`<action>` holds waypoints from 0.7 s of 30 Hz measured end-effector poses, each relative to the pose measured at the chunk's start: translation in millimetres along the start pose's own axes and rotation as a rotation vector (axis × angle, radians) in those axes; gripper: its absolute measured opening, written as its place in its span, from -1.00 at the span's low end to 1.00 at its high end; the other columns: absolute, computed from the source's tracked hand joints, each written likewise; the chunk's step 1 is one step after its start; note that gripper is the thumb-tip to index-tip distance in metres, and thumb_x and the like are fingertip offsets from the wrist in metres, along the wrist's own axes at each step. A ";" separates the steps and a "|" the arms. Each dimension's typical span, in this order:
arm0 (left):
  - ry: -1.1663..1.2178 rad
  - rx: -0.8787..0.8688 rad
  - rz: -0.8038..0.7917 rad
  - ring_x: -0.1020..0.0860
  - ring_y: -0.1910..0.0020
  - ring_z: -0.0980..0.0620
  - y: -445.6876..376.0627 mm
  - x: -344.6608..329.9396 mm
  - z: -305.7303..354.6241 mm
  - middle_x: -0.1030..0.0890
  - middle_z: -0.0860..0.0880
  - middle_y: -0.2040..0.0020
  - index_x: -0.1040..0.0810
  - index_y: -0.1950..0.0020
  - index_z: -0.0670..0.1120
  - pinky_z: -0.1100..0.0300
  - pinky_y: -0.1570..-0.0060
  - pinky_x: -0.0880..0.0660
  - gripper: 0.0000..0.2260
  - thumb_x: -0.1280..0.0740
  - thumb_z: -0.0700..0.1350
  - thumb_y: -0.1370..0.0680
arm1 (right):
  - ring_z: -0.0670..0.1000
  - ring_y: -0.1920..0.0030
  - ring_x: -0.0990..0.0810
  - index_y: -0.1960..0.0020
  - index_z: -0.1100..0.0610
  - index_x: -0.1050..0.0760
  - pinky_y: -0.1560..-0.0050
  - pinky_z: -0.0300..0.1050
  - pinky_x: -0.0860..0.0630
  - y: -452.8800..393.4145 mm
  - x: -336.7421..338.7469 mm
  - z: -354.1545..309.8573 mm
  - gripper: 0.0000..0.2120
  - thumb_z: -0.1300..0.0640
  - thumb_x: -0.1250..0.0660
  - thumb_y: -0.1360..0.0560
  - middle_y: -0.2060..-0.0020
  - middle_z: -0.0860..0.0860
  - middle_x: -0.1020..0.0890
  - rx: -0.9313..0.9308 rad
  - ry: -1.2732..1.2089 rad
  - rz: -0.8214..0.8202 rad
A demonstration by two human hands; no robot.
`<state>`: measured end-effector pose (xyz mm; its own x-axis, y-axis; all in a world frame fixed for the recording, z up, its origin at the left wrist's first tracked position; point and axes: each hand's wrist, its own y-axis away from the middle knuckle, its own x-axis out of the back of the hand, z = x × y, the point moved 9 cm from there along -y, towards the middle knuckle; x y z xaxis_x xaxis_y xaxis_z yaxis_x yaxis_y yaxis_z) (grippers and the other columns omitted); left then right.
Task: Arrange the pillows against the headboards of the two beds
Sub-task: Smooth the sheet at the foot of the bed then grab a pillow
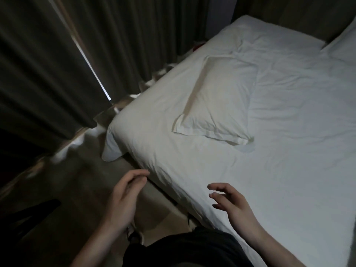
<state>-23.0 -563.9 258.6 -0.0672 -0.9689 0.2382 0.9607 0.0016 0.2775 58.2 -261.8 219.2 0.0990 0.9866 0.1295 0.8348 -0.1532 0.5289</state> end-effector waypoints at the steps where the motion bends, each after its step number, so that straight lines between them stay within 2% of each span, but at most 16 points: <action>1: -0.003 0.013 -0.040 -0.66 -0.14 0.18 -16.4 8.9 -3.1 -0.74 0.09 -0.06 -0.72 -0.07 0.03 0.16 -0.15 -0.55 -0.81 -0.35 -0.01 -0.55 | 0.02 -0.14 -0.69 -0.14 -0.08 -0.68 -0.34 0.23 -0.56 -6.2 -16.0 -5.1 -0.83 0.12 -0.37 -0.62 -0.06 -0.01 -0.72 -0.002 -0.013 0.027; 5: -0.013 0.003 -0.162 -0.66 -0.10 0.17 -72.2 61.2 -12.6 -0.75 0.08 -0.04 -0.72 -0.05 -0.01 0.26 -0.09 -0.53 -0.82 -0.35 -0.04 -0.55 | 0.09 -0.15 -0.68 -0.14 -0.11 -0.67 -0.32 0.30 -0.54 -28.2 -98.9 -41.0 -0.80 -0.01 -0.40 -0.54 -0.05 0.06 -0.71 0.028 -0.070 0.120; 9: -0.053 0.038 -0.261 -0.66 -0.06 0.22 -118.2 119.2 -18.3 -0.75 0.09 -0.05 -0.73 -0.04 0.07 0.16 -0.13 -0.54 -0.82 -0.35 0.00 -0.53 | 0.16 -0.15 -0.66 -0.15 -0.11 -0.66 -0.32 0.32 -0.53 -37.0 -169.4 -71.9 -0.83 0.09 -0.39 -0.62 -0.04 0.11 -0.71 0.038 -0.125 0.162; 11: -0.079 0.038 -0.313 -0.66 -0.06 0.21 -144.3 137.2 -17.7 -0.75 0.07 -0.05 -0.73 -0.06 0.03 0.08 -0.17 -0.53 -0.83 -0.37 -0.03 -0.55 | 0.20 -0.14 -0.65 -0.13 -0.11 -0.67 -0.31 0.32 -0.53 -38.1 -188.0 -80.2 -0.82 0.13 -0.38 -0.63 -0.03 0.17 -0.70 0.027 -0.166 0.202; 13: -0.094 0.034 -0.355 -0.66 -0.07 0.17 -171.9 148.2 -11.6 -0.75 0.05 -0.04 -0.72 -0.07 -0.04 0.10 -0.17 -0.53 -0.78 -0.36 -0.02 -0.52 | 0.26 -0.15 -0.63 -0.10 -0.09 -0.68 -0.30 0.35 -0.52 -40.1 -200.1 -85.7 -0.81 0.17 -0.37 -0.63 -0.04 0.23 -0.67 0.008 -0.208 0.258; 15: -0.112 0.010 -0.400 -0.67 -0.09 0.11 -204.4 152.7 -5.2 -0.74 0.03 -0.04 -0.72 -0.08 -0.07 0.21 -0.15 -0.53 -0.81 -0.37 -0.06 -0.55 | 0.17 -0.14 -0.67 -0.11 -0.08 -0.68 -0.31 0.30 -0.54 -50.6 -208.9 -91.4 -0.82 0.15 -0.37 -0.63 -0.04 0.13 -0.70 -0.003 -0.237 0.319; 17: -0.136 0.007 -0.452 -0.67 -0.12 0.07 -238.1 153.3 -1.3 -0.74 0.01 -0.04 -0.72 -0.08 -0.05 0.19 -0.17 -0.54 -0.85 -0.41 -0.06 -0.58 | 0.05 -0.14 -0.69 -0.13 -0.08 -0.67 -0.33 0.25 -0.55 -71.1 -218.1 -99.3 -0.82 0.13 -0.38 -0.62 -0.05 0.01 -0.73 -0.014 -0.250 0.369; 19: -0.161 -0.021 -0.487 -0.67 -0.14 0.07 -272.0 151.2 9.2 -0.74 0.02 -0.07 -0.72 -0.10 -0.02 0.10 -0.23 -0.56 -0.70 -0.41 0.12 -0.48 | 0.04 -0.14 -0.69 -0.15 -0.09 -0.67 -0.33 0.26 -0.55 -101.4 -226.3 -111.7 -0.82 0.12 -0.37 -0.62 -0.05 0.00 -0.73 -0.020 -0.255 0.397; 21: -0.189 -0.068 -0.498 -0.67 -0.14 0.08 -303.8 151.1 26.0 -0.73 0.04 -0.09 -0.72 -0.10 0.01 0.12 -0.20 -0.55 -0.60 -0.36 0.21 -0.41 | 0.03 -0.13 -0.71 -0.15 -0.10 -0.66 -0.32 0.27 -0.55 -137.5 -236.1 -127.5 -0.82 0.12 -0.37 -0.62 -0.05 -0.02 -0.73 -0.021 -0.268 0.387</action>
<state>-332.0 -704.3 234.5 -0.5602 -0.7871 0.2583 0.8154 -0.4688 0.3397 -149.0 -480.8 222.9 0.5395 0.8360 0.1006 0.6982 -0.5109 0.5015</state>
